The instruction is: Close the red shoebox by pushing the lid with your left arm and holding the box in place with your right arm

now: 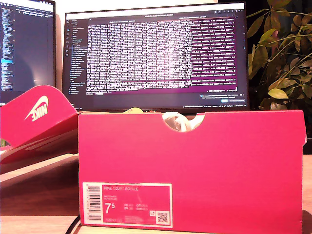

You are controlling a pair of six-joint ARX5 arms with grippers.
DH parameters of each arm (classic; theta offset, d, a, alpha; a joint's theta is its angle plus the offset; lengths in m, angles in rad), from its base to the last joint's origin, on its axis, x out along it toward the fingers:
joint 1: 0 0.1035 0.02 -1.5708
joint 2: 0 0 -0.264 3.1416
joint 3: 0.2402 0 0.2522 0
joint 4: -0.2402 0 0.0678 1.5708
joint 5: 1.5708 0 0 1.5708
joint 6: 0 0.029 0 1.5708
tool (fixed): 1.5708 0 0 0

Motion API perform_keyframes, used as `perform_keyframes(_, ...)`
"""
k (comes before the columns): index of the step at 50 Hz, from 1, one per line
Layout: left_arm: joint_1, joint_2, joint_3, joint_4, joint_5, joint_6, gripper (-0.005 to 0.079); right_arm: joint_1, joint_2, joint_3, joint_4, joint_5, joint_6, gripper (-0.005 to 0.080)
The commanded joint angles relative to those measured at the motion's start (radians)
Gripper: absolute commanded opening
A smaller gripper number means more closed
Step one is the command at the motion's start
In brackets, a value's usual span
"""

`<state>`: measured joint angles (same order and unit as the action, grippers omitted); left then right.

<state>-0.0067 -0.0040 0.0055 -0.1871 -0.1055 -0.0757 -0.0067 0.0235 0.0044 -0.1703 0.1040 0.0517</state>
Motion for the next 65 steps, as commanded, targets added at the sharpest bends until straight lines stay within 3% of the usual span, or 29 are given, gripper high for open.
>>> perform_keyframes(1,0.002,-0.008,-0.031,-0.014,0.0,-0.003,-0.0013,-0.002,0.002,0.001,0.002,0.0,0.002,-0.0012)
perform_keyframes(24,0.002,-0.008,-0.031,-0.014,0.004,-0.008,-0.0013,-0.002,0.002,0.001,0.002,0.0,0.002,-0.0012)
perform_keyframes(33,0.002,-0.008,-0.031,0.007,0.034,-0.121,-0.0013,0.0,0.002,0.001,0.009,-0.001,0.043,-0.0012)
perform_keyframes(44,0.001,-0.008,-0.014,0.104,0.166,-0.24,-0.0013,0.0,0.002,0.006,0.068,-0.015,0.279,-0.0012)
perform_keyframes(51,0.001,-0.008,0.031,0.152,0.215,-0.244,-0.0014,0.0,0.002,0.039,0.126,-0.076,0.291,-0.0012)
perform_keyframes(65,0.001,0.016,0.131,0.169,0.255,-0.269,-0.0019,0.0,0.01,0.117,0.132,-0.104,0.288,-0.0012)
